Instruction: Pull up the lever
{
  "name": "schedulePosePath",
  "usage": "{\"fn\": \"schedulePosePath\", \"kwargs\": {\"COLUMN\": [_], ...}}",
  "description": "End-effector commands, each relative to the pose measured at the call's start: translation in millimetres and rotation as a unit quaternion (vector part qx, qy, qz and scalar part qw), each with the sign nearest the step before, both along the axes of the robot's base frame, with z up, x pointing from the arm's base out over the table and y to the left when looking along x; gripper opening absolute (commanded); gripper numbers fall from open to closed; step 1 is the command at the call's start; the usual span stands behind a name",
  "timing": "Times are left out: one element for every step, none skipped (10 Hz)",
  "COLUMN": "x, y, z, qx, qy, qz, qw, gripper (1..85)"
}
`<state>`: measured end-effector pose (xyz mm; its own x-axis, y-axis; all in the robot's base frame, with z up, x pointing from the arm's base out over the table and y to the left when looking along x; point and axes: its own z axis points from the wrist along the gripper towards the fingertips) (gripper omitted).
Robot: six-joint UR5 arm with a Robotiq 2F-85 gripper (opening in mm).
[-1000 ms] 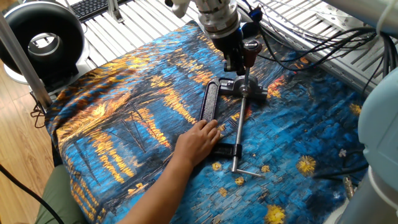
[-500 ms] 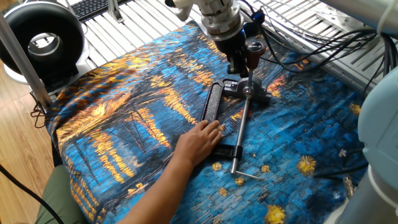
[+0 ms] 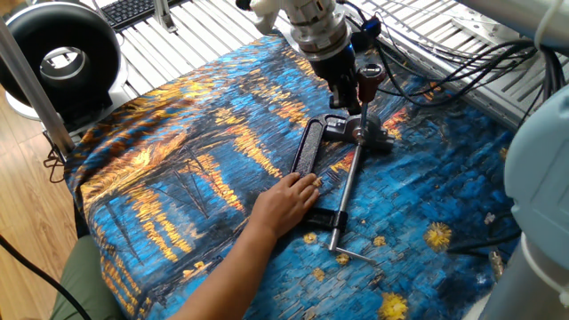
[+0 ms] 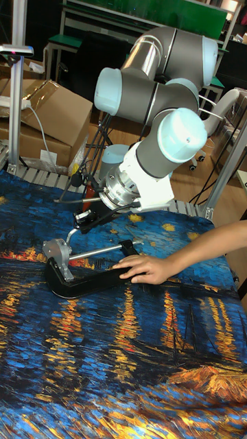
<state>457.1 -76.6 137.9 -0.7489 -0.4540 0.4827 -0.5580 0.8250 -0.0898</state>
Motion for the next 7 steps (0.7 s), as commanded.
{"fn": "schedulePosePath", "kwargs": {"x": [25.4, 34.6, 49.7, 60.0, 70.1, 82.5, 102.9], "y": [40, 59, 81, 99, 117, 138, 160], "z": [1.9, 4.4, 7.4, 13.7, 19.1, 22.8, 26.0], "qx": [0.028, 0.039, 0.053, 0.056, 0.063, 0.08, 0.097], "qy": [-0.036, -0.048, -0.071, -0.09, -0.109, -0.132, -0.167], "qz": [-0.066, -0.103, -0.14, -0.177, -0.207, -0.241, -0.282], "qw": [0.9968, 0.9928, 0.9861, 0.9785, 0.9702, 0.9583, 0.9399], "gripper": [1.0, 1.0, 1.0, 1.0, 1.0, 1.0, 1.0]}}
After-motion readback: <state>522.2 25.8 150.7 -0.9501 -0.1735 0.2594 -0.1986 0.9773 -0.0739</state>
